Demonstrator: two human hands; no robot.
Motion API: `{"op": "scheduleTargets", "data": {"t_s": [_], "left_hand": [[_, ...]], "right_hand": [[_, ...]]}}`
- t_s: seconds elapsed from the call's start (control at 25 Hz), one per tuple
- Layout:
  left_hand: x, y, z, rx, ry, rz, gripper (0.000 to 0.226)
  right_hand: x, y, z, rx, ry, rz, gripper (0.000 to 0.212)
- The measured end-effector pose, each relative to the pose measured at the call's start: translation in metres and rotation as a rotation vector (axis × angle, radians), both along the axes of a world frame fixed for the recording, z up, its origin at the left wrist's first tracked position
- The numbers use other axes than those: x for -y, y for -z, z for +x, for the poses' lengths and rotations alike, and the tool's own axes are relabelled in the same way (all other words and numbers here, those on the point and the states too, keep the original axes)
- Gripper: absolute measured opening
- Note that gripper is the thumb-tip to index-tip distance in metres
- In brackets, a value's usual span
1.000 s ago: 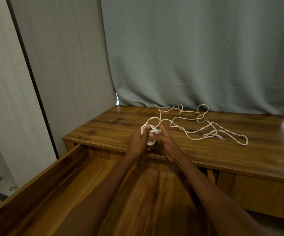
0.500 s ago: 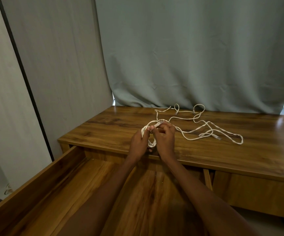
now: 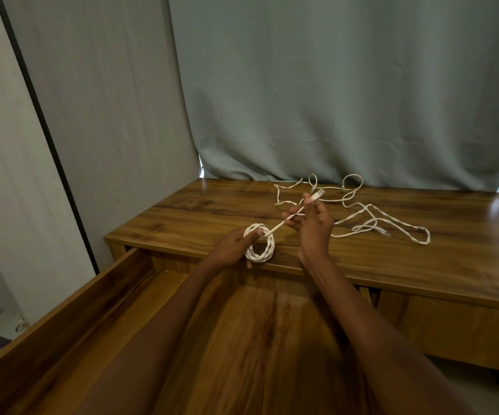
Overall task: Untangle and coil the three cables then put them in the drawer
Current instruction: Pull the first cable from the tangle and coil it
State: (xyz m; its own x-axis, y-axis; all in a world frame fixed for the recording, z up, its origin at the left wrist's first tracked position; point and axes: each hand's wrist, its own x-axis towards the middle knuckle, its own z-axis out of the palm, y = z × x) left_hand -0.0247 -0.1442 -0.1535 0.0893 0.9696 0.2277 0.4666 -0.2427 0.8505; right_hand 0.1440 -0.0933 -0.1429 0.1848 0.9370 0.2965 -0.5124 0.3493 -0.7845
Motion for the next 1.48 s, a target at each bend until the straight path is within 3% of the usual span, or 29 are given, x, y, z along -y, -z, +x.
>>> {"op": "scheduleTargets", "data": {"t_s": [0.28,0.48,0.64,0.72,0.84,0.96,1.08,1.2,1.48], "left_hand": [[0.021,-0.012,0.011,-0.170,0.207,-0.052,0.028],[0.023,-0.003,-0.005,-0.044,0.184,-0.066,0.037],[0.034,-0.010,-0.020,0.160,0.160,-0.080,0.034],[0.039,-0.011,-0.023,0.230,0.153,-0.083,0.034],[0.042,-0.007,-0.022,0.235,0.136,-0.093,0.037],[0.044,-0.008,-0.024,0.254,0.105,-0.090,0.043],[0.040,0.001,-0.030,0.262,0.015,-0.053,0.050],[0.037,0.010,-0.035,0.250,-0.046,-0.014,0.052],[0.039,0.008,-0.039,0.228,-0.116,0.041,0.046]], "right_hand": [[-0.018,-0.002,0.009,0.037,0.060,-0.117,0.025],[-0.016,0.006,0.004,0.100,-0.075,-0.123,0.024],[-0.008,0.010,-0.008,0.207,-0.226,-0.087,0.023],[-0.002,0.013,-0.018,0.340,-0.272,-0.019,0.021],[-0.003,0.023,-0.032,0.684,-0.128,0.124,0.020],[-0.006,0.028,-0.042,0.830,-0.081,0.138,0.032],[-0.007,0.029,-0.053,0.752,-0.212,-0.030,0.031],[0.005,0.027,-0.064,0.540,-0.329,-0.174,0.014],[0.027,0.031,-0.070,0.373,-0.460,-0.190,0.022]]}}
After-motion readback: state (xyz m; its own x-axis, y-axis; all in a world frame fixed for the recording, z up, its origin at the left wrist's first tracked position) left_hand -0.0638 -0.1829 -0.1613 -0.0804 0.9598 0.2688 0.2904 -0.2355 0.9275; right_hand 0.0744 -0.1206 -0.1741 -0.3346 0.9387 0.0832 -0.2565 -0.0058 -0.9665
